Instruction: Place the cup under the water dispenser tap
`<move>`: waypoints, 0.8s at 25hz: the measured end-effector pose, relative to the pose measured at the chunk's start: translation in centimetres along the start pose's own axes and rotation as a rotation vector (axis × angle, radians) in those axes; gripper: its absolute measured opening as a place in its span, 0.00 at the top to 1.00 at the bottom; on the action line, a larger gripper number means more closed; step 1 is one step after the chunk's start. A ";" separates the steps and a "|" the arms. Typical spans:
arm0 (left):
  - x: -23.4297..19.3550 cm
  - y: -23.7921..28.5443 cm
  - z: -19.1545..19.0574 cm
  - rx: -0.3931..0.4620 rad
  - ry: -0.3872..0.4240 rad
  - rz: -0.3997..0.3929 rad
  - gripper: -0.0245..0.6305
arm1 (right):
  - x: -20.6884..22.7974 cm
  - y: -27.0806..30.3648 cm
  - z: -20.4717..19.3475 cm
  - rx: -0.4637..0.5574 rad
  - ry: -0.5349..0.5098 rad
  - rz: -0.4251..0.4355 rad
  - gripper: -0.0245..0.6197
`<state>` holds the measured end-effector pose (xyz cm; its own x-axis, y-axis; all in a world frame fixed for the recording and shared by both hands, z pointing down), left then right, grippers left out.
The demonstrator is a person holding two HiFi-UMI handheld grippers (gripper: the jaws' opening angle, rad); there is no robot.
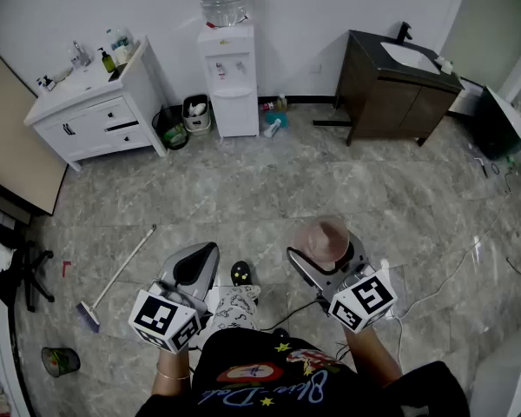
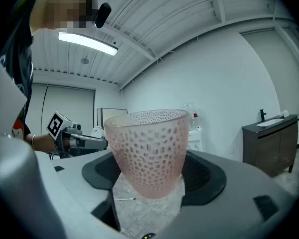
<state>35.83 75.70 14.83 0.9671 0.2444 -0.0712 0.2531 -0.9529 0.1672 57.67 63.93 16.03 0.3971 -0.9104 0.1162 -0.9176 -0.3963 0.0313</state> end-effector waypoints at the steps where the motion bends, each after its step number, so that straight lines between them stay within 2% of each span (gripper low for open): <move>1: -1.6 1.6 -0.2 0.001 -0.004 -0.009 0.97 | 1.2 1.7 -0.3 -0.009 -0.001 -0.009 0.44; 4: -7.1 5.8 -0.8 0.015 -0.020 -0.021 0.97 | 4.1 7.5 -1.2 -0.033 -0.007 -0.024 0.44; 7: -14.1 8.4 -0.4 0.043 -0.026 -0.031 0.97 | 5.7 15.5 -1.5 -0.035 -0.020 0.006 0.44; 12: -26.5 13.6 4.9 0.077 0.079 -0.027 0.97 | 9.1 30.5 2.9 -0.013 -0.026 0.027 0.44; 16: -34.0 16.9 6.7 0.117 0.045 0.018 0.97 | 11.3 39.1 3.8 -0.015 -0.010 0.047 0.44; 20: -40.4 20.1 4.7 0.061 0.021 0.047 0.97 | 15.4 45.1 1.5 -0.092 0.004 0.005 0.44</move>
<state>1.71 45.78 16.41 0.9783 0.2025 -0.0441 0.2062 -0.9724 0.1093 22.40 31.83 17.75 0.3930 -0.9117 0.1202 -0.9172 -0.3793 0.1217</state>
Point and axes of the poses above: the fingertips, and each gripper's own axes: y forward along the fingers, x to its right, z out of its top, the point moved 7 cm from there along -y, backward along the fingers, and after that the axes turned 1 degree about x, right-handed, at the moved point
